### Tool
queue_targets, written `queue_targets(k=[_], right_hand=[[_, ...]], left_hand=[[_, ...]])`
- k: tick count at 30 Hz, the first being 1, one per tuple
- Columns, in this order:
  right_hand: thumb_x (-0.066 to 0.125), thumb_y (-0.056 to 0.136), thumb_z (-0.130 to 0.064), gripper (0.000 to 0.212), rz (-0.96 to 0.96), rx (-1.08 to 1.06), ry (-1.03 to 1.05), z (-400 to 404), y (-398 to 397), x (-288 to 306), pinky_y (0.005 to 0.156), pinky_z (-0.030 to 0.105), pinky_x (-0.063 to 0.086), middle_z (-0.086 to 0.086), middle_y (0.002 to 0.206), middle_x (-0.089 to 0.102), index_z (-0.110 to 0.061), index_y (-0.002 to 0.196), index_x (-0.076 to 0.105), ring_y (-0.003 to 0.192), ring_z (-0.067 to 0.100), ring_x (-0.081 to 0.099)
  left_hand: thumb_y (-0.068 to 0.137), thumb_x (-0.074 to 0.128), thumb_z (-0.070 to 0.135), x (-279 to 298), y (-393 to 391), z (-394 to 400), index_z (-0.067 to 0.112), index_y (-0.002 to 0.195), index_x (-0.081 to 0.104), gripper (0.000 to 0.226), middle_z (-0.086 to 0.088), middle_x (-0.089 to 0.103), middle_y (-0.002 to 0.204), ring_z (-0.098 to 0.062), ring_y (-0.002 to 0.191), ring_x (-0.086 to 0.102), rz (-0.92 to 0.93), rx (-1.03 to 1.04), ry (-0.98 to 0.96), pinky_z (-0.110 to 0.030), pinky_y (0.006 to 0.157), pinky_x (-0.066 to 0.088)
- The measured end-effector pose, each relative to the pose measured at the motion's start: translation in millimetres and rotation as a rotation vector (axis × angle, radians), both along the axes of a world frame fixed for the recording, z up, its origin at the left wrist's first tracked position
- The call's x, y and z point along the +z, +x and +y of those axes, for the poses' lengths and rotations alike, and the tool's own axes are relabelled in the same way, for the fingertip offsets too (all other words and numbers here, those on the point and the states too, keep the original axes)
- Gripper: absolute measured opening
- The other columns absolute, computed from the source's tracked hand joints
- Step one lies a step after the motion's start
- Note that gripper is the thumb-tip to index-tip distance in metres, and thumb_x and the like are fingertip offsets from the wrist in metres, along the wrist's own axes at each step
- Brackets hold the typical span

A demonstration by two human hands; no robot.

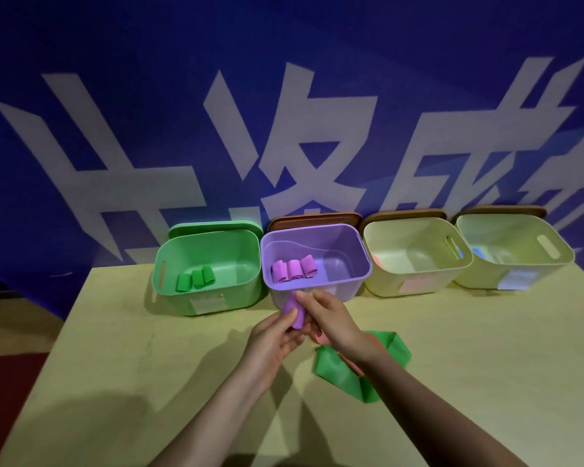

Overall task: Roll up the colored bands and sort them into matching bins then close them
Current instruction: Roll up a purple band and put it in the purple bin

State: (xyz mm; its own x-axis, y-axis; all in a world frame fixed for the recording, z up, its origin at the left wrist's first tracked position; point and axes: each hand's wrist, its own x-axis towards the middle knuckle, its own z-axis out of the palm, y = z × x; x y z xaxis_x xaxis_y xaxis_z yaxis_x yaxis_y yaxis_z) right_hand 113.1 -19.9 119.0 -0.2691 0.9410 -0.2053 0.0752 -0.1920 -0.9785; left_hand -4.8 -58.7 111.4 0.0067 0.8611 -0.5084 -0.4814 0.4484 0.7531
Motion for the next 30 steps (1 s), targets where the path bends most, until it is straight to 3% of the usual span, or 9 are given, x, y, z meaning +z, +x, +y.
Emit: queue_targets(k=[5, 8, 12, 15, 17, 20, 22, 25, 30], right_hand=[[0.065, 0.090, -0.019, 0.015, 0.182, -0.039, -0.109, 7.9, 24.6, -4.6, 0.063, 0.032, 0.049, 0.010, 0.075, 0.063, -0.004, 0.089, 0.067, 0.068, 0.022, 0.059], [0.064, 0.088, -0.011, 0.010, 0.247, -0.039, -0.137, 19.0, 42.1, -4.6, 0.063, 0.024, 0.051, 0.010, 0.075, 0.061, -0.002, 0.089, 0.066, 0.069, 0.017, 0.059], [0.061, 0.091, -0.008, 0.011, 0.074, -0.066, -0.034, 45.6, 61.2, -6.6, 0.066, 0.021, 0.044, 0.007, 0.076, 0.059, 0.001, 0.087, 0.065, 0.071, 0.013, 0.053], [0.060, 0.092, -0.010, 0.016, -0.024, -0.088, -0.017, 69.7, 70.9, -8.8, 0.068, 0.019, 0.042, -0.001, 0.074, 0.060, -0.013, 0.078, 0.066, 0.070, 0.006, 0.052], [0.060, 0.092, -0.010, 0.021, -0.075, -0.110, -0.013, 87.3, 70.6, -12.5, 0.065, 0.014, 0.039, -0.004, 0.072, 0.058, -0.019, 0.073, 0.063, 0.068, 0.004, 0.050], [0.058, 0.093, -0.013, 0.015, -0.245, -0.132, 0.015, 121.0, 60.1, -23.7, 0.063, 0.019, 0.037, 0.000, 0.072, 0.058, -0.013, 0.079, 0.062, 0.074, 0.013, 0.051], [0.054, 0.095, -0.018, 0.016, -0.459, -0.163, 0.024, 147.4, 56.4, -34.5, 0.067, 0.027, 0.036, 0.010, 0.083, 0.063, -0.006, 0.092, 0.065, 0.083, 0.023, 0.057], [0.046, 0.098, -0.022, 0.027, -0.709, -0.132, -0.061, 185.4, 53.6, -54.0, 0.077, 0.030, 0.042, 0.018, 0.104, 0.069, -0.003, 0.105, 0.064, 0.097, 0.032, 0.062], [0.047, 0.097, -0.016, 0.033, -0.713, -0.037, -0.347, 222.2, 39.1, -90.2, 0.075, 0.025, 0.041, 0.019, 0.122, 0.062, 0.002, 0.120, 0.060, 0.114, 0.030, 0.058]], left_hand=[[0.094, 0.053, 0.008, 1.9, 25.4, 11.0, 0.004, 0.106, 0.065, 0.018, -0.009, 0.072, 0.083, -0.017, 0.070, 0.069, 0.070, 0.066, 0.050, -0.020, 0.061, 0.054], [0.095, 0.052, 0.011, 0.2, 42.0, 20.9, 0.005, 0.110, 0.064, 0.020, -0.014, 0.072, 0.095, -0.023, 0.080, 0.071, 0.052, 0.039, 0.041, -0.025, 0.071, 0.055], [0.096, 0.046, 0.010, -1.1, 52.6, 40.7, 0.002, 0.114, 0.061, 0.025, -0.019, 0.070, 0.102, -0.027, 0.087, 0.071, -0.066, -0.014, 0.020, -0.033, 0.081, 0.055], [0.097, 0.043, 0.008, -1.9, 49.0, 65.8, -0.001, 0.120, 0.057, 0.028, -0.024, 0.066, 0.114, -0.029, 0.092, 0.070, -0.040, -0.105, 0.015, -0.036, 0.085, 0.054], [0.098, 0.043, 0.007, 0.2, 46.3, 87.5, -0.001, 0.116, 0.057, 0.025, -0.021, 0.069, 0.106, -0.025, 0.085, 0.072, 0.054, -0.159, -0.013, -0.032, 0.077, 0.057], [0.098, 0.046, 0.007, -2.6, 42.1, 125.3, 0.003, 0.101, 0.060, 0.016, -0.004, 0.072, 0.072, -0.016, 0.066, 0.070, 0.276, -0.150, -0.070, -0.027, 0.062, 0.055], [0.097, 0.049, 0.007, -14.8, 30.0, 149.4, 0.005, 0.109, 0.060, 0.016, -0.005, 0.072, 0.084, -0.018, 0.073, 0.068, 0.455, -0.077, -0.051, -0.026, 0.066, 0.053], [0.096, 0.052, 0.008, -36.5, -0.5, 174.9, 0.005, 0.120, 0.062, 0.027, -0.012, 0.061, 0.124, -0.026, 0.112, 0.059, 0.769, -0.023, 0.052, -0.038, 0.101, 0.045], [0.091, 0.052, 0.000, -62.1, -30.4, 185.2, 0.007, 0.121, 0.062, 0.033, -0.012, 0.058, 0.118, -0.027, 0.107, 0.057, 1.053, 0.034, 0.146, -0.031, 0.091, 0.042]])
